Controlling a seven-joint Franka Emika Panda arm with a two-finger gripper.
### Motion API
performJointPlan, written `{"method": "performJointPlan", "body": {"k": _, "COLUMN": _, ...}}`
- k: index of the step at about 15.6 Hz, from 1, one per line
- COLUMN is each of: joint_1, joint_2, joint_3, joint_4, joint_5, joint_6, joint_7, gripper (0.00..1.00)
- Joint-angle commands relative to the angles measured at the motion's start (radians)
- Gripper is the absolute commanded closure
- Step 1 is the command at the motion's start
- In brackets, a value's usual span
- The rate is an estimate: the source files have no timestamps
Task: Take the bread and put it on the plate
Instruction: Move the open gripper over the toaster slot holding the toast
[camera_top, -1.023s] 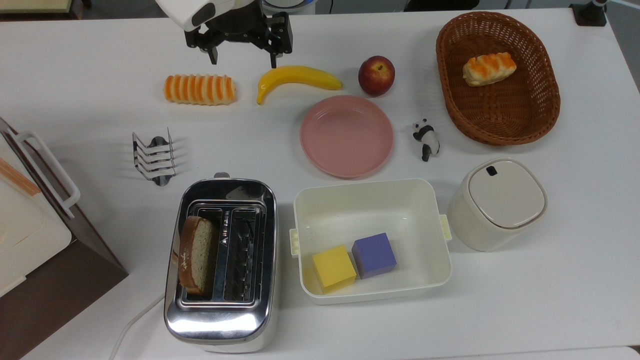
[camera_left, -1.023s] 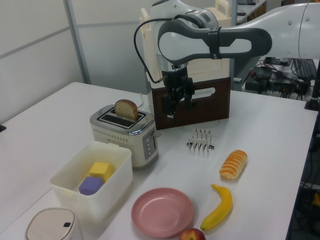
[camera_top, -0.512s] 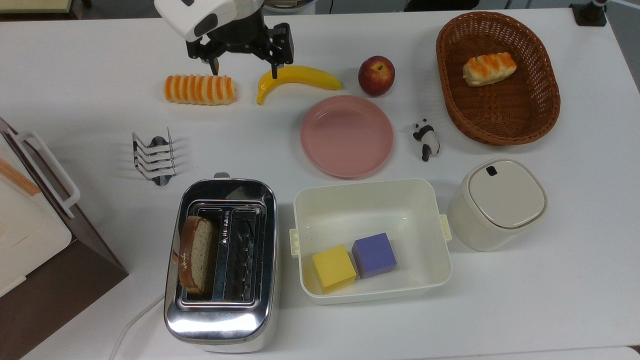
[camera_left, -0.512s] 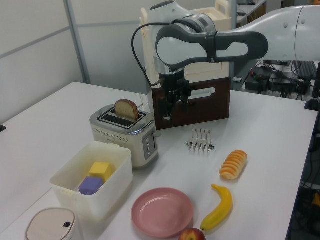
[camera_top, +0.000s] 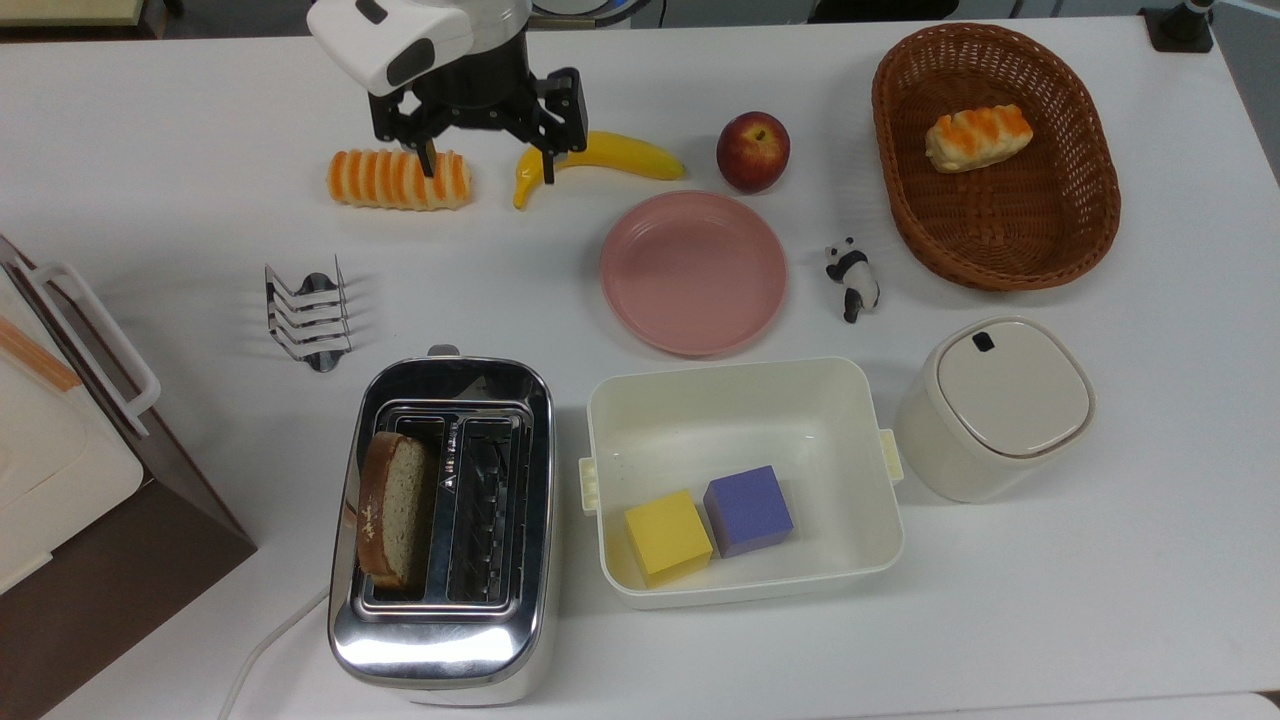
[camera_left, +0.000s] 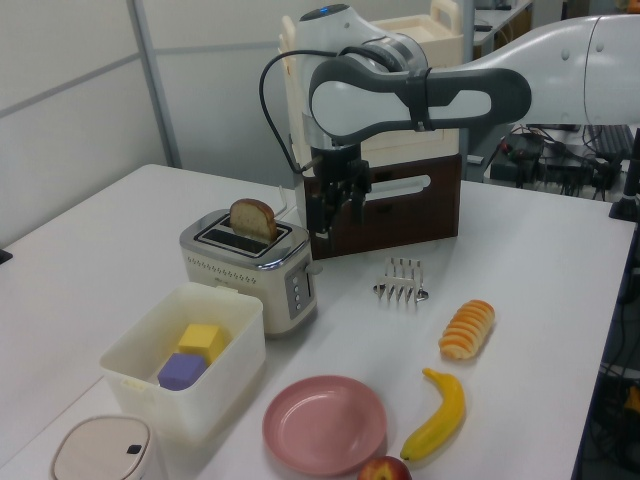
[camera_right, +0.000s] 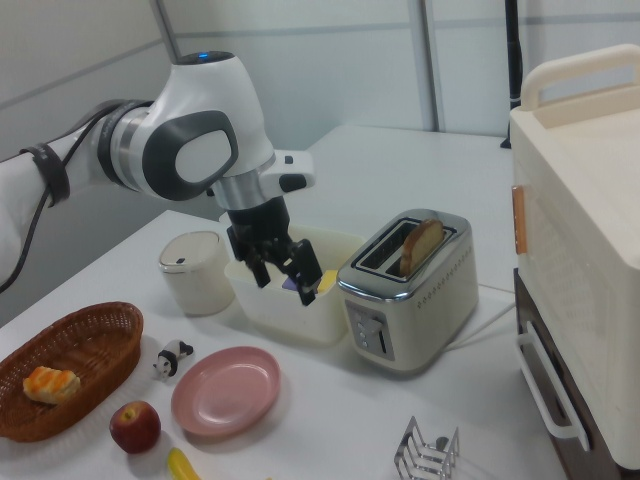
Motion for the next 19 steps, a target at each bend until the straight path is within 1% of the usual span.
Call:
{"method": "performJointPlan", "body": {"k": 1, "joint_1": -0.010, "joint_2": 0.014, "joint_3": -0.007, "joint_4": -0.022, "joint_5": 0.062, "joint_6": 0.170, "joint_7": -0.006, "gripper": 0.00}}
{"method": "performJointPlan", "body": {"k": 5, "joint_1": -0.021, "joint_2": 0.032, "joint_3": -0.007, "joint_4": -0.022, "joint_5": 0.074, "joint_6": 0.337, "joint_7": 0.018, "gripper": 0.00}}
{"method": "performJointPlan", "body": {"k": 8, "joint_1": -0.027, "joint_2": 0.080, "joint_3": -0.007, "joint_4": -0.019, "joint_5": 0.070, "joint_6": 0.532, "joint_7": 0.038, "gripper": 0.00}}
{"method": "performJointPlan", "body": {"k": 10, "joint_1": -0.027, "joint_2": 0.139, "joint_3": -0.016, "joint_4": -0.010, "joint_5": 0.050, "joint_6": 0.643, "joint_7": 0.084, "gripper": 0.00}}
{"method": "performJointPlan", "body": {"k": 11, "joint_1": -0.024, "joint_2": 0.164, "joint_3": -0.033, "joint_4": -0.010, "joint_5": 0.026, "joint_6": 0.698, "joint_7": 0.098, "gripper": 0.00}}
{"method": "performJointPlan", "body": {"k": 12, "joint_1": -0.021, "joint_2": 0.187, "joint_3": -0.037, "joint_4": -0.010, "joint_5": 0.007, "joint_6": 0.747, "joint_7": 0.114, "gripper": 0.00}}
{"method": "performJointPlan", "body": {"k": 14, "joint_1": -0.021, "joint_2": 0.233, "joint_3": -0.044, "joint_4": 0.001, "joint_5": -0.011, "joint_6": 0.802, "joint_7": 0.138, "gripper": 0.00}}
{"method": "performJointPlan", "body": {"k": 19, "joint_1": -0.024, "joint_2": 0.308, "joint_3": -0.047, "joint_4": 0.054, "joint_5": -0.011, "joint_6": 0.879, "joint_7": 0.146, "gripper": 0.03}}
